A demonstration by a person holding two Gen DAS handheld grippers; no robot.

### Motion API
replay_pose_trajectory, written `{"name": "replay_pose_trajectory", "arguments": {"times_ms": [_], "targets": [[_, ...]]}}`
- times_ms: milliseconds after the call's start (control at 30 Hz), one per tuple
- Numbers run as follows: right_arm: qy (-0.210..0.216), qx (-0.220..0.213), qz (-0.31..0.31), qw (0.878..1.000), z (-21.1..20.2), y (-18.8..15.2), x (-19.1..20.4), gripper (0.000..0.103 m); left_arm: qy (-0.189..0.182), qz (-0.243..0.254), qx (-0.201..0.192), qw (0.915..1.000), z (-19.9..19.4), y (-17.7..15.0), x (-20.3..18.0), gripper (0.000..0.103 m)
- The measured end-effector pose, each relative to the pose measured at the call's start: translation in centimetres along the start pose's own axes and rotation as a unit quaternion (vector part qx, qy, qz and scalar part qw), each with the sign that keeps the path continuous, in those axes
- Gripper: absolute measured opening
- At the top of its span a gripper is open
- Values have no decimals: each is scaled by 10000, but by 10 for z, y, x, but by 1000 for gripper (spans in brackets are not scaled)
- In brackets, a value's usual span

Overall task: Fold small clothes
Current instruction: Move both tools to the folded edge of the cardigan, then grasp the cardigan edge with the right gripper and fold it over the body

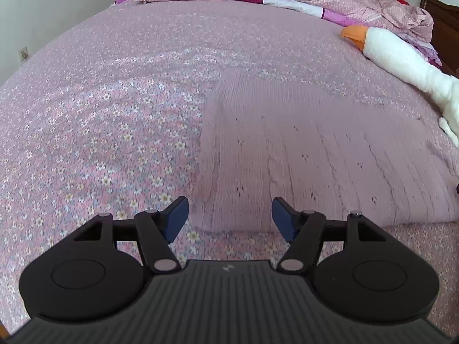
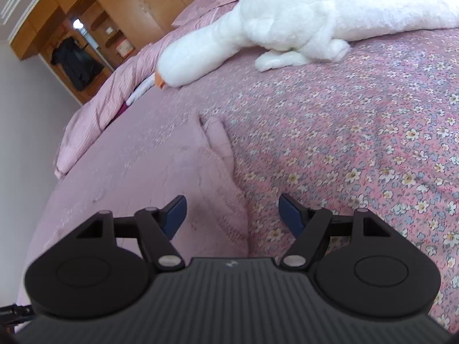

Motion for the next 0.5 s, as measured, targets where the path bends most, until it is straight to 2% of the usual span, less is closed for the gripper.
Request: {"name": "replay_pose_trajectory", "arguments": {"times_ms": [200,333,500], "targets": [[436,114,309,9985,8,-1,3,76,22,-25,92,10000,-4,-8,-1,72],[932,213,885,9915,23,4,3,76,103,68,78,9999,-6,-11,-3,72],[1104,229,1221,9861,41,10,7,76,111,121,17,9999,-12,-11,-3,72]]}}
Point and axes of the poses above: each gripper's, at about its wrist camera, not at the fingertips, and z roughly the way its jaws point, x to its left, y to its top, the point moved 9 cm from there along z, roughly the way its jaws point, and after that the axes turned 10 degrees about y, right-handed, at the moved point
